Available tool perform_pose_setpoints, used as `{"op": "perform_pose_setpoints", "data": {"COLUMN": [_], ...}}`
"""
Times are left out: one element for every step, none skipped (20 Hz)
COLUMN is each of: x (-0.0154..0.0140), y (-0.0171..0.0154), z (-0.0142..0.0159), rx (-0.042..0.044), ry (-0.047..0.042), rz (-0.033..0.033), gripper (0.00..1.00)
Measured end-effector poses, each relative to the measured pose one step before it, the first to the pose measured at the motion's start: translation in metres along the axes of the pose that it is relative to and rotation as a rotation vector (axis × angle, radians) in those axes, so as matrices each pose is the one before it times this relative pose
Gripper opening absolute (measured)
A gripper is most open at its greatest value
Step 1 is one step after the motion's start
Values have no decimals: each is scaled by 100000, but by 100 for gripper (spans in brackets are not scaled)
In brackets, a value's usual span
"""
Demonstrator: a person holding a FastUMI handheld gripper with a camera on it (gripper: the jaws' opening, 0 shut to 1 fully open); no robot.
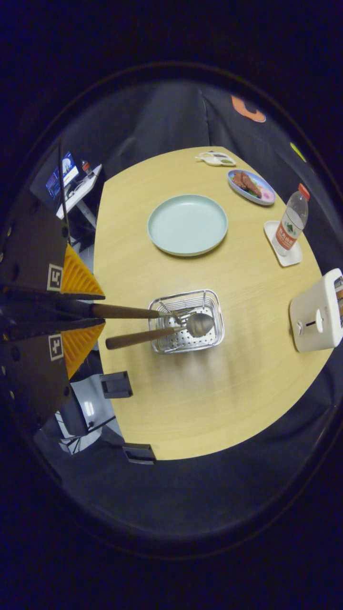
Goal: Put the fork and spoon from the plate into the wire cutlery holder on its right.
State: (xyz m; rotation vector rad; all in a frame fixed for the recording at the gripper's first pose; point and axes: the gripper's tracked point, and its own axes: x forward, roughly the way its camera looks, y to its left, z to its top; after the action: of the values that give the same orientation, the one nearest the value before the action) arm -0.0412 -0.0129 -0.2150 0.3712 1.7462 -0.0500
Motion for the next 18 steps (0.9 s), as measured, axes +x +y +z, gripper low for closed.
{"op": "perform_pose_setpoints", "data": {"x": [23,-39,-71,-122,-206,-171,-236,-267,-291,-309,-410,-489,-524,-685,-701,-736,-811,-937], "y": [406,353,114,245,267,207,150,216,176,118,139,191,275,509,539,268,384,347], "z": [101,149,249,371,461,518,284,495,444,567,750,978,927,1035,747,882,730,701], "rx": [-469,-1604,-2098,-1558,-1014,-933,-955,-1322,-2198,-2779,-2676,-2206,-2278,-1448,-1826,-2668,-2991,-2641], "ry": [-603,-1320,-1644,-2356,-2517,-2679,-2594,-3272,-3673,-4427,-5929,-6679,-7032,-8246,-7607,-8235,-8164,-7421], "rz": [1374,793,109,-4,143,-108,-338,-97,-716,-831,-1088,-631,-320,1265,692,234,-46,112], "gripper": [23,36,43,49,55,62,68,74,78,87,88,90,92,92,92,92,92,92]}}
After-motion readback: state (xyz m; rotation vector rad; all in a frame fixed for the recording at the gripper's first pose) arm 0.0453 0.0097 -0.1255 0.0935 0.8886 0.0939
